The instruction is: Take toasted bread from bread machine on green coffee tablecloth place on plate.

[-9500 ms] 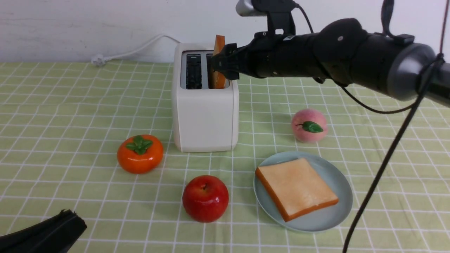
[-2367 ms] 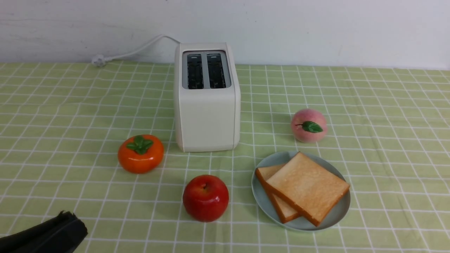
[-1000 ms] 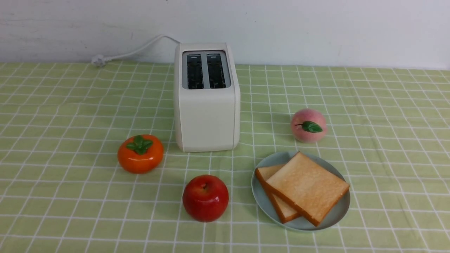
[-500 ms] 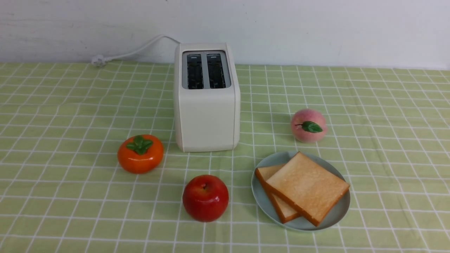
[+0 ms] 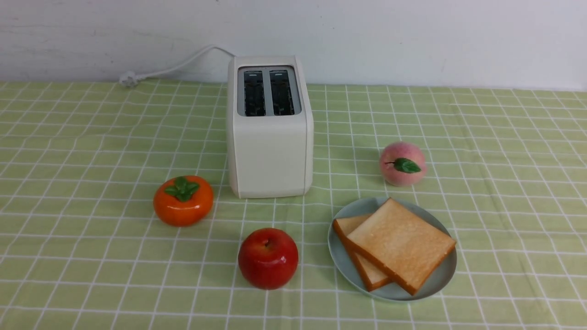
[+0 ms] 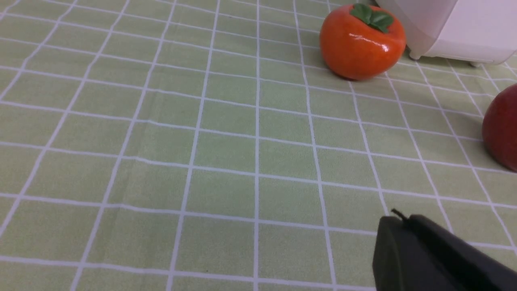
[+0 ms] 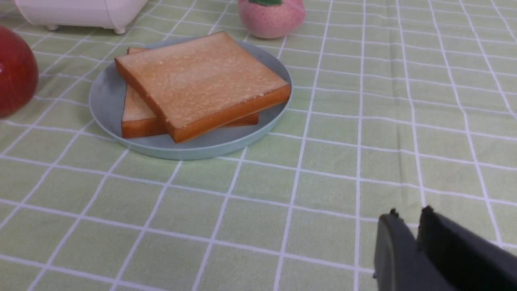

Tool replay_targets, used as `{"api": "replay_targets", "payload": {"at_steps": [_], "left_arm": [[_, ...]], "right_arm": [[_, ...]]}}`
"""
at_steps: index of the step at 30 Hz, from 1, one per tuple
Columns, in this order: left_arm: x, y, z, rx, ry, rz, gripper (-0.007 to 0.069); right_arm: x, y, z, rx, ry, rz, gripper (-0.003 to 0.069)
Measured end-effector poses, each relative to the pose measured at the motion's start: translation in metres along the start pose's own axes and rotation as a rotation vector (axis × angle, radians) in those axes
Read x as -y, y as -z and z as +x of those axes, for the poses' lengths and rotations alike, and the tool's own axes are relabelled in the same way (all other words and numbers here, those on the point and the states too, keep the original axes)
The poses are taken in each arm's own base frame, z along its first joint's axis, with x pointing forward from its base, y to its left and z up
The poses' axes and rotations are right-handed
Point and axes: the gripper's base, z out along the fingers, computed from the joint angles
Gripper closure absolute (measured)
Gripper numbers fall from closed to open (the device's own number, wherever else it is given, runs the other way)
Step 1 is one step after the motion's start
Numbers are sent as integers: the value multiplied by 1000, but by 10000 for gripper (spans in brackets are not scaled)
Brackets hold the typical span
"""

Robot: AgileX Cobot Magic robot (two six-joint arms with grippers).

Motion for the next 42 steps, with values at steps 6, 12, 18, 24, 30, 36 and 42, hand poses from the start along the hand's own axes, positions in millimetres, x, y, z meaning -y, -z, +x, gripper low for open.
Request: {"api": "replay_targets", "payload": {"at_steps": [6, 12, 18, 24, 30, 36, 42], "left_arm": [[0, 0, 0, 0, 0, 0, 636], [0, 0, 0, 0, 0, 0, 632], [0, 0, 0, 0, 0, 0, 627], [0, 0, 0, 0, 0, 0, 622], [0, 0, 0, 0, 0, 0, 617], [0, 0, 0, 0, 0, 0, 608], [0, 0, 0, 0, 0, 0, 605]], "right_arm": [[0, 0, 0, 0, 0, 0, 553], [0, 0, 0, 0, 0, 0, 553], [0, 0, 0, 0, 0, 0, 550], [0, 0, 0, 0, 0, 0, 543], [0, 0, 0, 0, 0, 0, 534], [0, 0, 0, 0, 0, 0, 529], [0, 0, 0, 0, 0, 0, 522]]}}
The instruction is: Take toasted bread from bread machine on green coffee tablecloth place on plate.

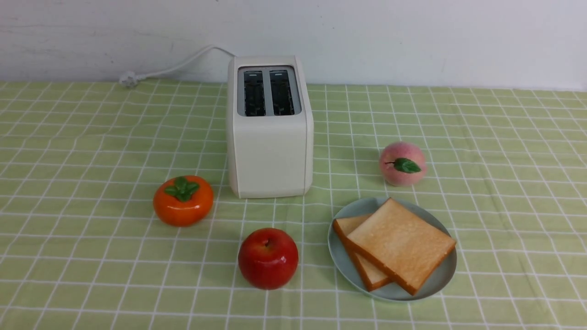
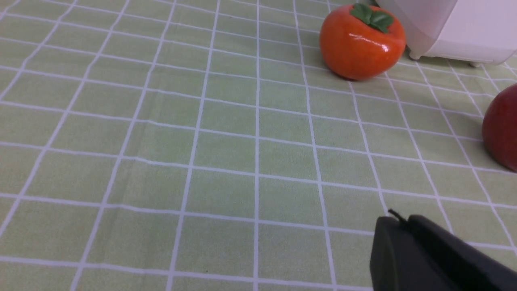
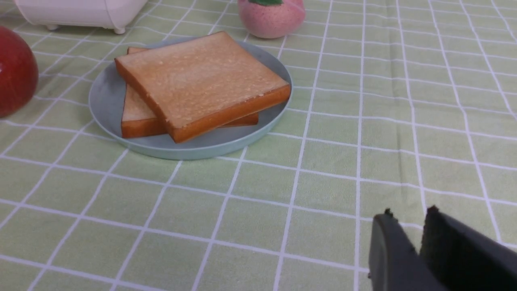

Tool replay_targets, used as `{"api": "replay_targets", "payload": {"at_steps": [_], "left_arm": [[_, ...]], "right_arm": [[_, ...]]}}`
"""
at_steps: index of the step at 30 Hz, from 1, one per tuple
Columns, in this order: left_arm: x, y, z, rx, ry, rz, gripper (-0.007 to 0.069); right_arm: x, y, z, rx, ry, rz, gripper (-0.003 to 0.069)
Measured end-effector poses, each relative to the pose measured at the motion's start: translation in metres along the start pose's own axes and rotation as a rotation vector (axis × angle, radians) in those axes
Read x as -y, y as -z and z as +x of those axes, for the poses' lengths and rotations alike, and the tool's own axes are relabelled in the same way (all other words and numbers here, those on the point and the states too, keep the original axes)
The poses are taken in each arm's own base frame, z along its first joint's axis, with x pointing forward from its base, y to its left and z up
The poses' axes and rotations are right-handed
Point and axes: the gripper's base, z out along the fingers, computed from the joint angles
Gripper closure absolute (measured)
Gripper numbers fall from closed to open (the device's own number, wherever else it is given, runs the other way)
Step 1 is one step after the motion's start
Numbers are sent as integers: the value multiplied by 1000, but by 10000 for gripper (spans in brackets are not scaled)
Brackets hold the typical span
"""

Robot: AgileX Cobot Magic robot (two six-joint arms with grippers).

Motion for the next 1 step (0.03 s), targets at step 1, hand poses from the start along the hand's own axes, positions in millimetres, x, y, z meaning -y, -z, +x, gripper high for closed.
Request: {"api": "replay_targets", "payload": {"at_steps": [1], "left_arm": [[0, 0, 0, 0, 0, 0, 603]], "right_arm": [[0, 0, 0, 0, 0, 0, 520]]}}
